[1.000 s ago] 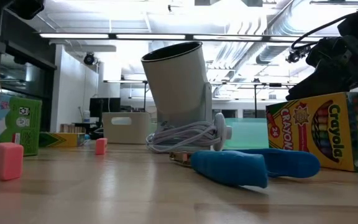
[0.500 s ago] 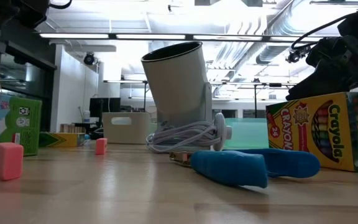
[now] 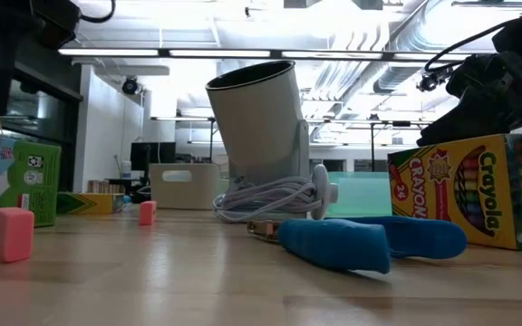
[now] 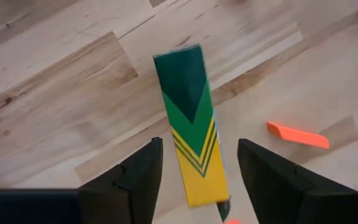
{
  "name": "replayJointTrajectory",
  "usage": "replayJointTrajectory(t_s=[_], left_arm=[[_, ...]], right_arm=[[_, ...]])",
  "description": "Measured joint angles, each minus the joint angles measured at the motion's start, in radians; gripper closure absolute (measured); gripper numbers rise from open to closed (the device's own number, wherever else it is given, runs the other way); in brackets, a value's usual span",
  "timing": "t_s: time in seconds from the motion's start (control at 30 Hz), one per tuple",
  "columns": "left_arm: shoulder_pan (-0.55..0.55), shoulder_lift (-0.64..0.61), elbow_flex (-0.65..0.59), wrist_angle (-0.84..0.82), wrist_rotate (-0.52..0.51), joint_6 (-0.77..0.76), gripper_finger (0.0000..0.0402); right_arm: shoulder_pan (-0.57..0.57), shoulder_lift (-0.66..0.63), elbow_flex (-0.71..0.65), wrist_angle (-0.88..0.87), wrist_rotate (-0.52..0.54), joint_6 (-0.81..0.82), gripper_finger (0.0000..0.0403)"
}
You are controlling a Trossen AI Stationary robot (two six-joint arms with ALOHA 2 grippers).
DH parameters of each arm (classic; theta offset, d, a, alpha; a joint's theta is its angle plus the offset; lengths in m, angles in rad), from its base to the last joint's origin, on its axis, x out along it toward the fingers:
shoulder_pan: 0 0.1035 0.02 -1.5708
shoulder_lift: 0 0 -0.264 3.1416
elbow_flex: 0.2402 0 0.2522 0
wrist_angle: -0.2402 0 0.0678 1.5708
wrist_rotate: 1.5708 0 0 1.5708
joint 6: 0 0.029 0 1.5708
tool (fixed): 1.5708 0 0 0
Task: Pick & Place School Supplies
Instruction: Put the yellow crayon box into the blue bin
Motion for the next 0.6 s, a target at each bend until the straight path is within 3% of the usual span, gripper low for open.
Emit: replayJointTrajectory(t_s=[0.6], left_arm=[[0.073,0.092,0.000,0.033,0.093,0.065,0.0197]], right_arm=[[0.000,0.000,0.000,0.000,0.000,0.000,0.0310]])
